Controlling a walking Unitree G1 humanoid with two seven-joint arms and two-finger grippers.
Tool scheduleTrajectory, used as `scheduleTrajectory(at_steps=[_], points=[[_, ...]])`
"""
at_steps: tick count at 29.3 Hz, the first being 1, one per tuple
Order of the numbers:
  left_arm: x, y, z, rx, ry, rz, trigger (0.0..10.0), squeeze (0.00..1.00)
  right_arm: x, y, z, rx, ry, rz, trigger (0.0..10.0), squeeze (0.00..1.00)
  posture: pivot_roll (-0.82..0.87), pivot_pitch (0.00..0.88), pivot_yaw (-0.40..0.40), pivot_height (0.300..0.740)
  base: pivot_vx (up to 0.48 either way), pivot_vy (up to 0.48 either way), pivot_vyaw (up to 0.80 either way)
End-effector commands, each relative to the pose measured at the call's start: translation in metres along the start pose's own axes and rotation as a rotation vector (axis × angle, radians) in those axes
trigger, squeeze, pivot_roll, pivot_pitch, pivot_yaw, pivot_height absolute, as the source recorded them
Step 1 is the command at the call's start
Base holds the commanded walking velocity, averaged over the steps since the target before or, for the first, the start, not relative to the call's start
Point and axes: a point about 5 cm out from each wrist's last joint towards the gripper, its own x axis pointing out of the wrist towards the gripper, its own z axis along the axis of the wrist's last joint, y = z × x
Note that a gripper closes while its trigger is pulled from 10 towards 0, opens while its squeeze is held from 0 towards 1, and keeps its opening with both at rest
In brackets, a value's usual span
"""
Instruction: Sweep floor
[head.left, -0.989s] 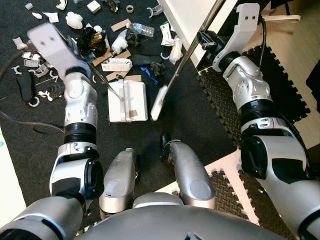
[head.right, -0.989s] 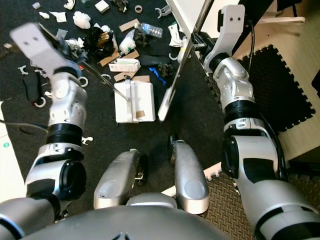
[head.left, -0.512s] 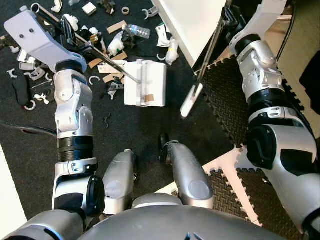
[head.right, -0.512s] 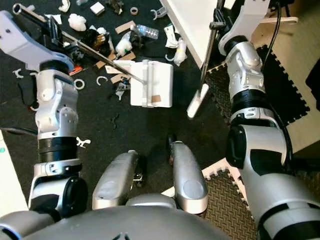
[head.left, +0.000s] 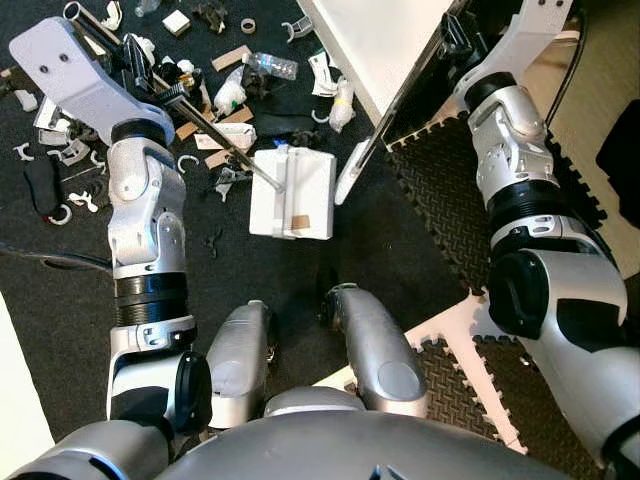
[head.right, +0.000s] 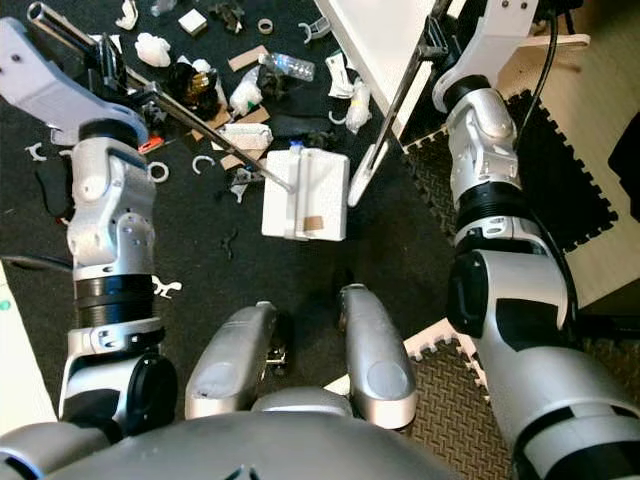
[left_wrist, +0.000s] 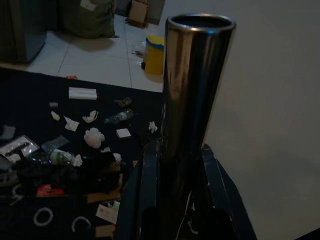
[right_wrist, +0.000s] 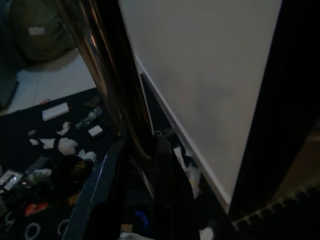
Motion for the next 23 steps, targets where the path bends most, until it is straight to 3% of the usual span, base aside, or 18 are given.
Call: scheduleTrajectory(at_steps=[1, 6, 23], points=[[0.0025, -0.0046, 0.014, 0.004, -0.055, -0.022, 10.0, 0.0, 0.0021, 0.0004, 0.0065, -0.025, -0.031, 0.002, 10.0, 0.0, 0.03, 0.085, -0.025, 0.74, 0.0, 0.0, 0.0], [0.003, -0.0051, 0.0126, 0.02, -0.047, -0.022, 10.0, 0.0, 0.0031, 0.0037, 0.0053, -0.035, -0.029, 0.014, 10.0, 0.0, 0.03, 0.082, -0.024, 0.74, 0.0, 0.0, 0.0], [0.0031, -0.0076, 0.0104, 0.031, -0.038, -0.023, 10.0, 0.0, 0.004, 0.0049, 0.0012, -0.047, -0.003, 0.013, 10.0, 0.0, 0.03, 0.082, -0.027, 0.74, 0.0, 0.0, 0.8]])
